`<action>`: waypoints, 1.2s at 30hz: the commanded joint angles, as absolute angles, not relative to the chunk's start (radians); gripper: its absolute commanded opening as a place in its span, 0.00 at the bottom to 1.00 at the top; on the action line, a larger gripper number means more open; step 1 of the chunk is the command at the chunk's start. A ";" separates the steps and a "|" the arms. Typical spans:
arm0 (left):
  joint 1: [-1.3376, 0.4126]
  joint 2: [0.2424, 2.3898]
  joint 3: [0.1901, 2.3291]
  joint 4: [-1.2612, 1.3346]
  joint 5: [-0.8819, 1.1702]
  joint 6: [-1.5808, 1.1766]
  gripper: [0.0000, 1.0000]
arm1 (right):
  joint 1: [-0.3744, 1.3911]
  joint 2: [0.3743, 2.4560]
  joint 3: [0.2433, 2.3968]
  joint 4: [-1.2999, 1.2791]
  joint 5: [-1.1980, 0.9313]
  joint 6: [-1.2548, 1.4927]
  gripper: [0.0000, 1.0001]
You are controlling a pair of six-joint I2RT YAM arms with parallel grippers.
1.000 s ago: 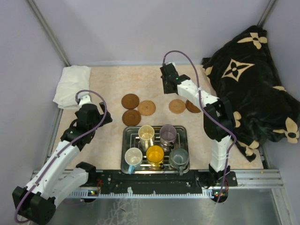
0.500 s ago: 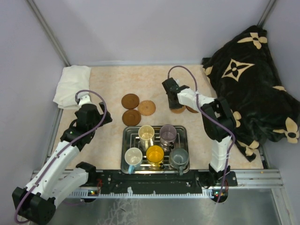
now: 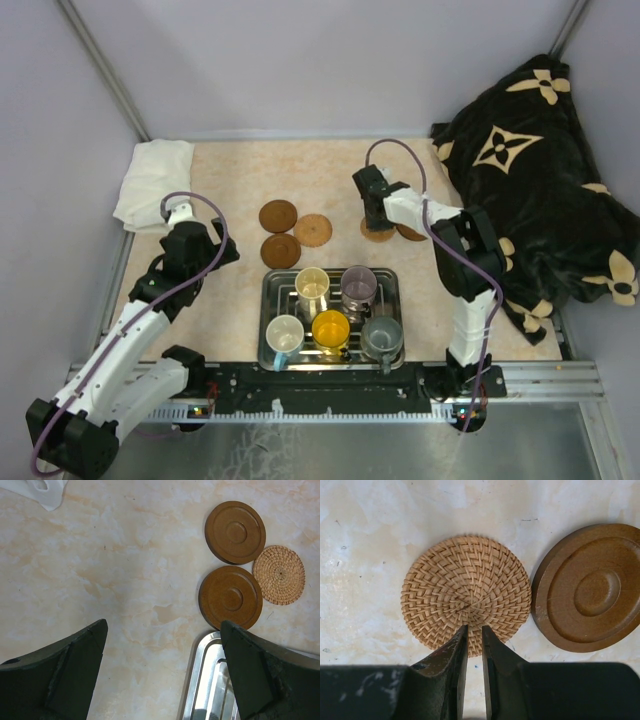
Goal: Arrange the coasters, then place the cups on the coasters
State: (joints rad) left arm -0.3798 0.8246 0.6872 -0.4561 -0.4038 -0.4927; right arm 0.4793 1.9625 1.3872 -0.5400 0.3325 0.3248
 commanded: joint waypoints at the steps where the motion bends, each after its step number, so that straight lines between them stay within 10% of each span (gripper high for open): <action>1: -0.383 0.829 0.684 -0.447 -0.405 -0.489 1.00 | 0.467 1.952 1.425 -0.511 0.322 0.323 0.18; 36: -0.382 0.833 0.689 -0.448 -0.413 -0.486 1.00 | 0.478 2.030 1.495 -0.528 0.271 0.311 0.18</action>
